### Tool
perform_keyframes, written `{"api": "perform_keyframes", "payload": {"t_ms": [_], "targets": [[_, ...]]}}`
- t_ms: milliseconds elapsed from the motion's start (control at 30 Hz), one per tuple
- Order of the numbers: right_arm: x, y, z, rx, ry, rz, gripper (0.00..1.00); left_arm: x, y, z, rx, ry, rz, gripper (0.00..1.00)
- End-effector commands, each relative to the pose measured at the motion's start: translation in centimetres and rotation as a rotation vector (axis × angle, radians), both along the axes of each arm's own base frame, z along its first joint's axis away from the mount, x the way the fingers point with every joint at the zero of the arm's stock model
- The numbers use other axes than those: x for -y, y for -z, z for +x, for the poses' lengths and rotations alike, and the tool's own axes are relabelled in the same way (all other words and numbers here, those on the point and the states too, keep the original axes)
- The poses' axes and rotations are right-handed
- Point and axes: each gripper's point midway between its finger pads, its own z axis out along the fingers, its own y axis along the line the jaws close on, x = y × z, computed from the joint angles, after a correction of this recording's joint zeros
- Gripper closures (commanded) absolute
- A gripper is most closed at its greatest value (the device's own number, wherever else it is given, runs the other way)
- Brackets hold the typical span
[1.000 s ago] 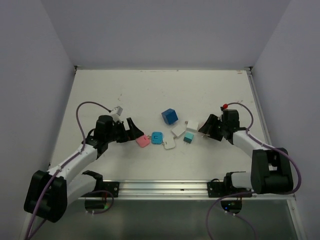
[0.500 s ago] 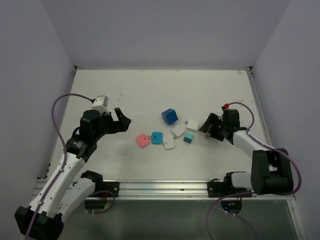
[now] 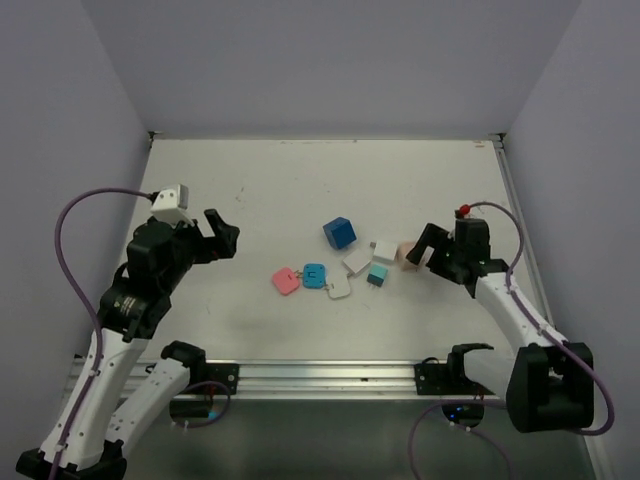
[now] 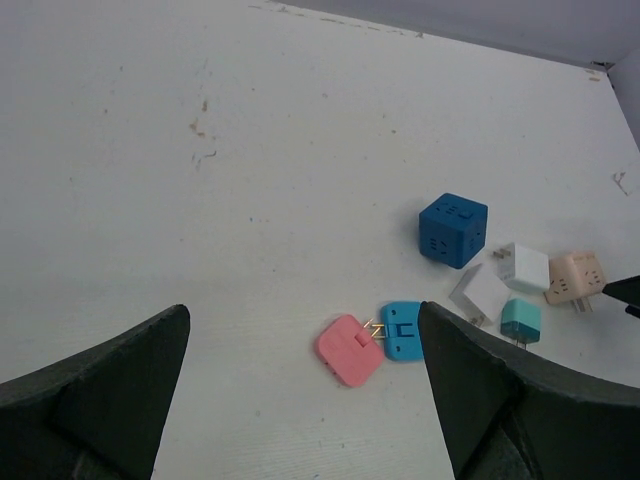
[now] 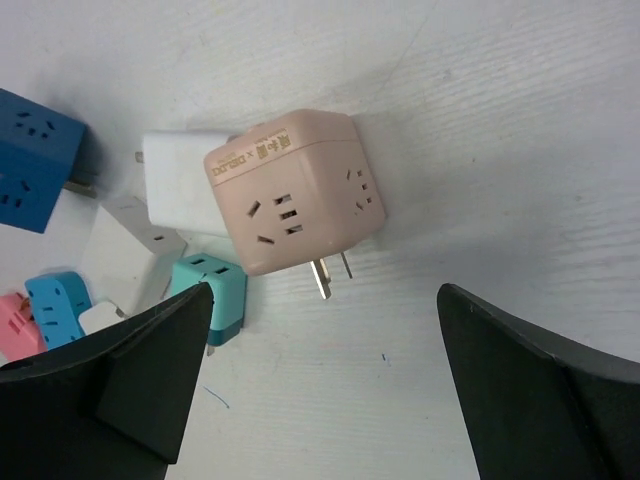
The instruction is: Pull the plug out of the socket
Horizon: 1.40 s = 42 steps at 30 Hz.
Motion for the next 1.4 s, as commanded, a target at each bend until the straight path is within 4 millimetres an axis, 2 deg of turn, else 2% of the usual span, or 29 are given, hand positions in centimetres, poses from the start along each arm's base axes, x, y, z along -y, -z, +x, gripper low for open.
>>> {"api": "perform_keyframes", "payload": {"t_ms": [0,33,67,100,133,167,200,233,267,300,333,367,400,433,467,500,567,600,767,933,1033,1367], "targets": [[1.6,-6.1,1.0,0.144,0.033,-0.079,0.02,-1.8,-4.5,-0.9,0.099,-0.058,0.021,0.00],[2.0,-8.3,1.4,0.197,0.037,-0.101,0.01,-2.3,-5.0,-1.1,0.104,-0.081,0.029,0.00],[2.4,-9.1,0.9,0.197,0.043,-0.119,0.01,-2.6,-5.7,-1.3,0.120,-0.092,0.031,0.00],[3.1,-10.3,0.8,0.219,0.064,-0.149,0.01,-3.0,-7.4,-1.7,0.160,-0.100,0.031,0.00],[3.4,-13.6,0.8,0.298,0.070,-0.166,0.01,-3.5,-8.0,-2.0,0.168,-0.121,0.040,0.00],[3.7,-14.5,0.0,0.293,0.076,-0.183,0.01,-3.8,-8.8,-2.3,0.186,-0.129,0.042,0.00],[4.2,-16.1,-0.3,0.326,0.095,-0.200,0.01,-4.2,-10.5,-2.8,0.224,-0.141,0.043,0.00],[4.4,-19.3,-0.7,0.411,0.103,-0.203,0.01,-4.8,-11.1,-3.1,0.229,-0.164,0.052,0.00],[4.5,-20.8,-1.2,0.446,0.107,-0.207,0.01,-5.1,-12.0,-3.5,0.246,-0.173,0.053,0.01],[4.7,-22.2,-1.7,0.484,0.113,-0.212,0.01,-5.5,-13.8,-4.0,0.285,-0.185,0.051,0.00],[5.0,-25.2,-2.6,0.564,0.124,-0.222,0.01,-6.0,-14.4,-4.4,0.294,-0.203,0.060,0.00],[5.3,-26.3,-3.2,0.587,0.131,-0.237,0.01,-6.4,-15.2,-4.7,0.312,-0.216,0.062,0.00],[5.5,-27.4,-3.8,0.614,0.133,-0.253,0.01,-6.9,-16.9,-5.5,0.351,-0.227,0.061,0.00],[6.1,-29.9,-4.9,0.678,0.145,-0.289,0.01,-7.3,-17.6,-5.9,0.364,-0.243,0.068,0.00],[6.5,-30.6,-5.5,0.686,0.149,-0.311,0.01,-7.7,-19.0,-6.7,0.401,-0.252,0.064,0.00],[6.9,-32.5,-6.5,0.725,0.156,-0.337,0.01,-8.0,-19.7,-7.2,0.422,-0.254,0.078,0.00],[7.4,-33.8,-7.9,0.753,0.174,-0.365,0.01,-8.8,-21.6,-8.5,0.477,-0.273,0.075,0.01],[7.5,-35.0,-8.6,0.788,0.171,-0.371,0.01,-9.2,-22.1,-9.0,0.494,-0.283,0.084,0.00],[8.6,-38.0,-11.0,0.871,0.230,-0.395,0.01,-11.9,-25.0,-12.0,0.581,-0.385,0.092,0.00],[8.8,-40.1,-13.1,1.003,0.239,-0.386,0.01,-13.2,-25.8,-13.7,0.615,-0.437,0.081,0.00],[8.8,-40.1,-13.8,1.040,0.238,-0.383,0.01,-12.8,-25.8,-13.7,0.635,-0.420,0.056,0.00],[9.1,-39.5,-15.0,1.102,0.261,-0.363,0.01,-10.1,-23.1,-11.0,0.586,-0.320,0.021,0.00]]}}
